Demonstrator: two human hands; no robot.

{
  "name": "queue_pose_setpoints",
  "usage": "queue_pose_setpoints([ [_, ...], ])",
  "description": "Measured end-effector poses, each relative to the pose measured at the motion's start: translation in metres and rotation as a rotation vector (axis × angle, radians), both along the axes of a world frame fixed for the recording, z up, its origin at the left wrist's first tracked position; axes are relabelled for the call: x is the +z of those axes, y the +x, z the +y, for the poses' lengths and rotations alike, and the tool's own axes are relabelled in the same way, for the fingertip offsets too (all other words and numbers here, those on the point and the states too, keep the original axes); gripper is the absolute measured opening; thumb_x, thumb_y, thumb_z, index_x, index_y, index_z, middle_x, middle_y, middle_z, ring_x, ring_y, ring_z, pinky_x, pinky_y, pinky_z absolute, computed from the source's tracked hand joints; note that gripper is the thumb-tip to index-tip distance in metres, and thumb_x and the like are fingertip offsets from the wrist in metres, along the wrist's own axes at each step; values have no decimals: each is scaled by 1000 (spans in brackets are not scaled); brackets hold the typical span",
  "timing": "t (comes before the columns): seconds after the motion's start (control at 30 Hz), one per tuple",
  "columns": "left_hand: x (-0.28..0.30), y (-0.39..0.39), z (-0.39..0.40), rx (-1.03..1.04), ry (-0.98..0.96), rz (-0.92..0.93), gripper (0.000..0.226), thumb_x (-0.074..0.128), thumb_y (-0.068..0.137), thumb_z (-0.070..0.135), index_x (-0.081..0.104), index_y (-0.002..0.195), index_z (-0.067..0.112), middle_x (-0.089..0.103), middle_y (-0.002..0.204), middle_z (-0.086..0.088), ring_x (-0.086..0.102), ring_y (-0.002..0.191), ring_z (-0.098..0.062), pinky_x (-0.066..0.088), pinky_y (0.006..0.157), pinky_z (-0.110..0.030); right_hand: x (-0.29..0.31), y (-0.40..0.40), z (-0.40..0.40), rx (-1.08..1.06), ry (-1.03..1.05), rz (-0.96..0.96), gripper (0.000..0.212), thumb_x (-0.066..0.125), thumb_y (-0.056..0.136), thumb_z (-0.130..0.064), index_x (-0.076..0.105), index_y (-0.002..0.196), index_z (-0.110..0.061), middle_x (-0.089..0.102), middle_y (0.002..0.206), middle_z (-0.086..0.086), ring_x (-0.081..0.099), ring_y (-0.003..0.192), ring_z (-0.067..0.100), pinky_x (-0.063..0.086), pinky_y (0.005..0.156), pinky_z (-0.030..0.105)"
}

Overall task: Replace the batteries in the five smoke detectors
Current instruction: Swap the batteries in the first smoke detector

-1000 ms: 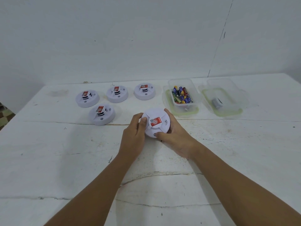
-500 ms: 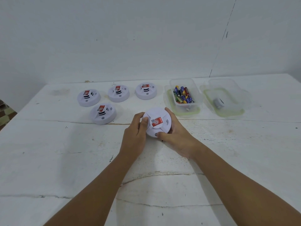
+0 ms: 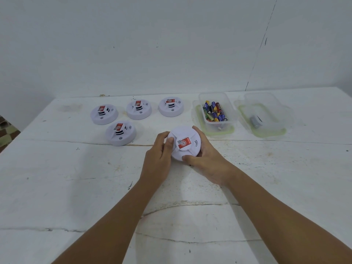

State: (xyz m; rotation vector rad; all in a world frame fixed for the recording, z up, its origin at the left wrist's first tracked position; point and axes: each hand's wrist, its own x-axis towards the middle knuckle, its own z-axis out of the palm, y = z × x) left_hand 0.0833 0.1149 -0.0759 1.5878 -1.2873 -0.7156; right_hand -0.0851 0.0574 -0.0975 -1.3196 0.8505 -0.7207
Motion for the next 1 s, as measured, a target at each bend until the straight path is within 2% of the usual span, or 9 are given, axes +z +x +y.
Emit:
queue_pose_setpoints([
  [0.07,0,0,0,2,0,-8,34,39,109,48,57,132,31,73,108,11,67,90,3,46,64,-9,0,0,-1,1,8,-10,109,76,82,-4,13,165,-37,58,148,-3,61,133,19,48,113,50],
  [0.2,1,0,0,3,1,-2,33,39,109,47,58,131,30,73,108,12,66,93,6,47,66,-8,-2,0,-2,22,1,-18,102,74,85,1,17,164,-30,56,151,3,57,137,25,48,113,49],
  [0.3,0,0,0,4,-1,-3,32,39,109,47,58,131,32,73,106,14,66,92,5,48,67,-10,-2,0,-2,14,13,-26,106,74,86,1,13,165,-36,56,151,-2,59,135,20,50,111,43],
  [0.47,0,0,0,5,3,-7,33,39,109,47,58,131,31,73,107,13,67,92,3,48,67,-11,-2,0,-2,6,19,-21,106,76,83,-4,16,164,-33,56,151,0,58,136,22,44,116,53],
  [0.57,1,0,1,5,2,1,34,39,109,47,58,131,30,73,107,11,66,87,4,46,64,-10,-1,0,-2,15,22,-24,106,77,82,-5,16,165,-32,56,151,1,58,136,22,44,117,54],
  [0.63,1,0,1,5,-1,2,34,39,109,47,58,131,30,74,106,10,66,84,3,46,62,-10,-1,0,-2,14,21,-23,107,77,82,-5,16,165,-33,56,151,0,58,137,21,44,117,53],
  [0.8,-1,0,-1,8,1,-8,33,39,109,49,57,131,33,74,105,13,67,89,0,49,65,-14,0,0,-1,-1,22,-26,106,74,85,0,14,165,-36,56,150,-3,59,135,19,46,115,50],
  [1.0,0,-1,0,4,-4,2,36,39,109,46,58,133,27,73,109,11,67,93,5,49,66,-9,-2,0,-1,-17,34,-49,98,72,86,4,23,163,-31,59,148,2,59,135,27,52,109,44],
])
